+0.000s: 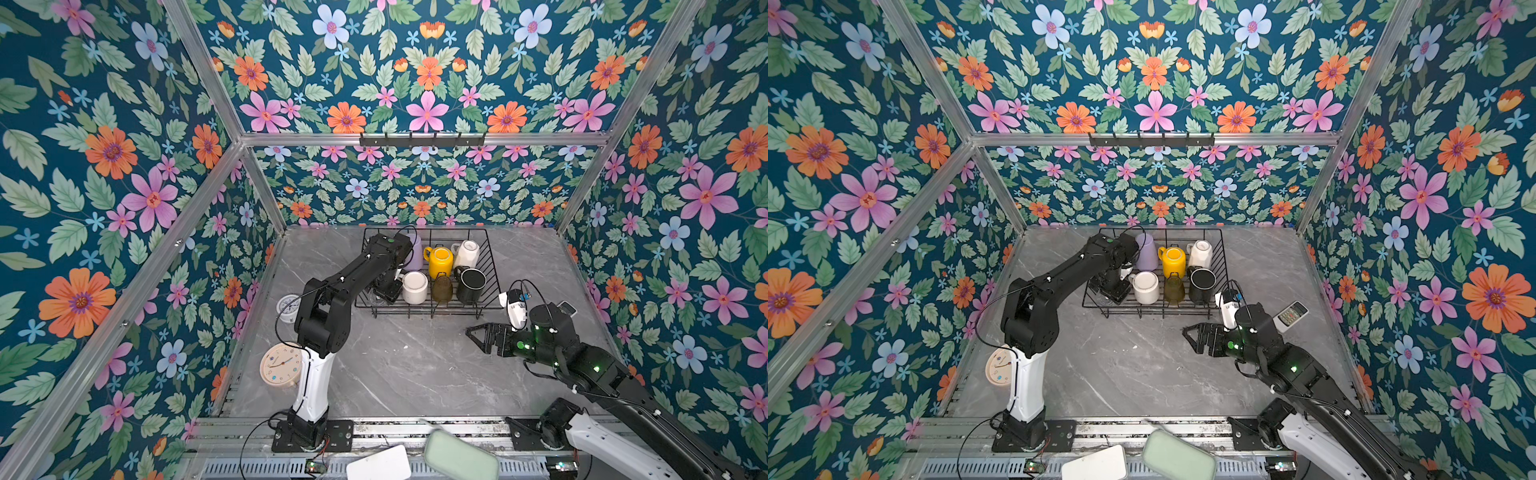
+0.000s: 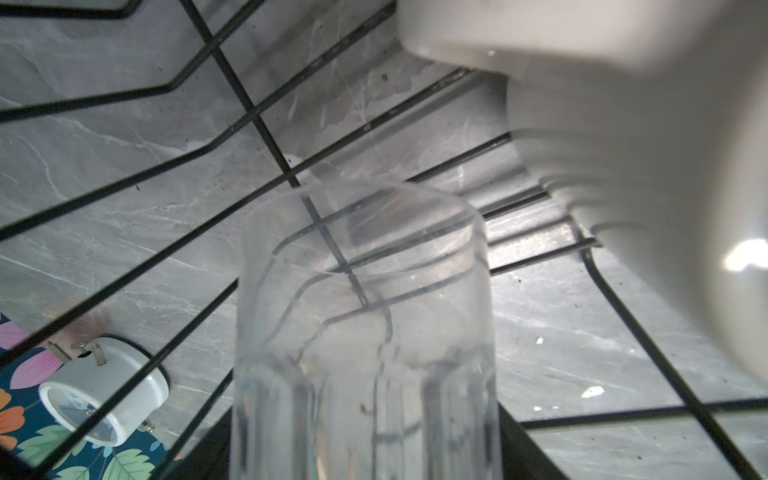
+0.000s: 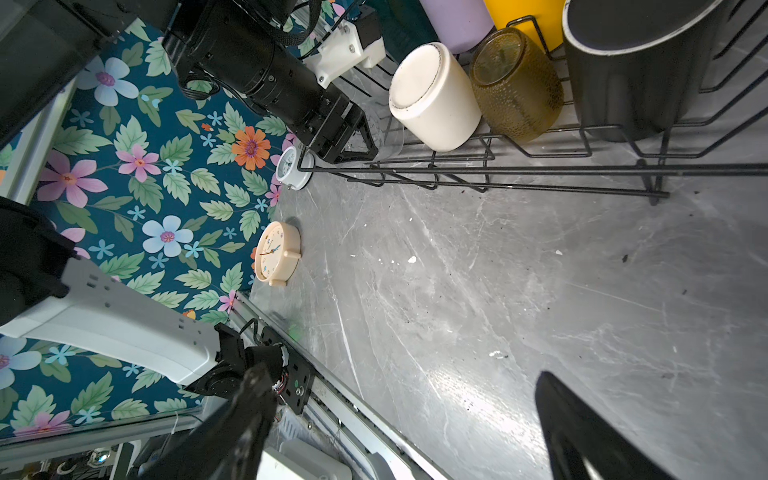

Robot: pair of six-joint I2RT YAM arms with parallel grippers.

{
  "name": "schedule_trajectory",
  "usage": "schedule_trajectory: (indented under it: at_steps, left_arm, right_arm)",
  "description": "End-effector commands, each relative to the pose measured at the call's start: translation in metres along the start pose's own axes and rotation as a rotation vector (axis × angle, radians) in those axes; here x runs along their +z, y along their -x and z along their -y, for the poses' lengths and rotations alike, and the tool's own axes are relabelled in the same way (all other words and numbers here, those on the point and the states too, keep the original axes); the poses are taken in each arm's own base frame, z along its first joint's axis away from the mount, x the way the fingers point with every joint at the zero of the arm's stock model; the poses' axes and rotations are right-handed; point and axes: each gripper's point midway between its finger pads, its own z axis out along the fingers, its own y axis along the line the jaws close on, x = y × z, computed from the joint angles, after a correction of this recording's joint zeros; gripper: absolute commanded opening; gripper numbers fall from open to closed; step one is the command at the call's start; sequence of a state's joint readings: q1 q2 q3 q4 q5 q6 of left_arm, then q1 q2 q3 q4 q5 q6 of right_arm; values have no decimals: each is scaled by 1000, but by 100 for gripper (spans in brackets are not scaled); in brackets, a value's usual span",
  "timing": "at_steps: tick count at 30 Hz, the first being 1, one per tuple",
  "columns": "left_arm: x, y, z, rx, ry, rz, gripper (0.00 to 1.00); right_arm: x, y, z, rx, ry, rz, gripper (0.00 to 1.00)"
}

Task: Load the cups into the dish rack
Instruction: 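Lower the glass into the rack beside the white mug with the left gripper, then open the left gripper and lift it off the glass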

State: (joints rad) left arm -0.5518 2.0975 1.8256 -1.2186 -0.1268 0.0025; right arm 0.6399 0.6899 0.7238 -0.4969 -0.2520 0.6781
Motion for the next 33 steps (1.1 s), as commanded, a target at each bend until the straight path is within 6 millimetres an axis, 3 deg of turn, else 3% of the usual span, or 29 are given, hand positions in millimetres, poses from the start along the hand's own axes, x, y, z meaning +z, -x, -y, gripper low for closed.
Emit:
schedule_trajectory:
  at_steps: [1, 10, 25, 29, 33]
  left_arm:
    - [7, 2, -7, -11, 25, -11, 50]
    - [8, 8, -12, -19, 39, 0, 83]
    - [-7, 14, -15, -34, 35, 48, 93]
    - [-22, 17, -16, -50, 17, 104, 97]
    - [-52, 21, -20, -84, 10, 228, 100]
  right_arm:
    - [-1, 4, -6, -2, 29, 16, 97]
    - [0, 6, -4, 15, 38, 18, 97]
    - [1, 7, -3, 16, 37, 15, 97]
    - [-2, 9, -1, -5, 12, 19, 97]
    - [-9, 16, 2, -37, -25, 35, 97]
